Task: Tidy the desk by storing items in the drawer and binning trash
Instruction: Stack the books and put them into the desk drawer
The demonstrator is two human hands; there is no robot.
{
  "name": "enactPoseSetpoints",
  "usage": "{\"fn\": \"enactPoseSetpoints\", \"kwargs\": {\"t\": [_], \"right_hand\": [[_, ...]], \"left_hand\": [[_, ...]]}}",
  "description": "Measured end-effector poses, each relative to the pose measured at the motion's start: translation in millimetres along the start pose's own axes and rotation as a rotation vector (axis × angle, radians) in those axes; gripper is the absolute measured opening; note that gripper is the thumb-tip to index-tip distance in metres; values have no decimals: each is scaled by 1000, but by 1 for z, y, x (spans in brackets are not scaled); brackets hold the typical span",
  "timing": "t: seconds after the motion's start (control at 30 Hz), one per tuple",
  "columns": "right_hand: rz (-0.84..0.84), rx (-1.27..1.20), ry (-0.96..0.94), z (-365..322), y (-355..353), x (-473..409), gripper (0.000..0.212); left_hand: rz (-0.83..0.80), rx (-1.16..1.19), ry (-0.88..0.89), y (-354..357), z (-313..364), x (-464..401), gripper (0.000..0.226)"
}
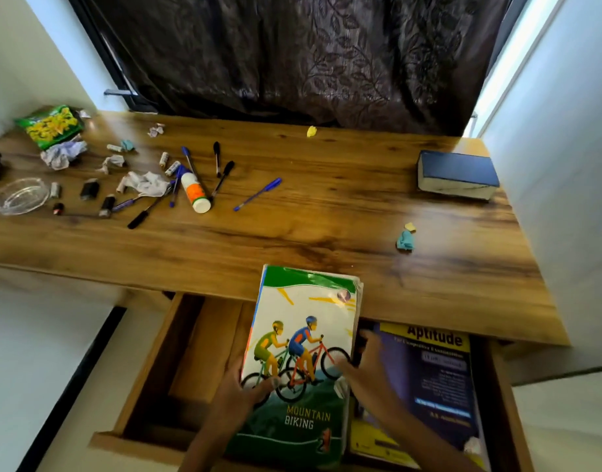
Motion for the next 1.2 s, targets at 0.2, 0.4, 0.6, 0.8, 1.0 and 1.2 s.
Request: {"fn": "enactPoseSetpoints", "kwargs": {"t": [0.2, 0.4, 0.6, 0.8, 1.0, 1.2], "right_hand": [[-67, 185, -6, 13, 16, 25, 12], [-103, 259, 82, 28, 17, 42, 13], [-144, 293, 178, 51, 24, 61, 16], [-152, 307, 220, 66, 31, 75, 26], [-141, 203, 133, 62, 30, 99, 77], [-84, 726, -374, 45, 34, 113, 84]], "left_hand": [[-10, -35, -44, 0, -25, 5, 40], [-16, -83, -87, 3, -44, 22, 65], [-28, -154, -138, -7, -77, 36, 84], [-20, -228, -119, -4, -94, 43, 81], [12, -318, 9, 8, -93, 41, 78], [78, -413, 90, 15, -86, 31, 76]]}}
Point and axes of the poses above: each hand's wrist, its own x-axis away from the middle knuckle, its own y-axis out of the palm, z = x × y, the point moved 4 cm from there along -x, towards the middle knuckle, and after that the axes turned 15 degrees about z, right-handed, at the moved point
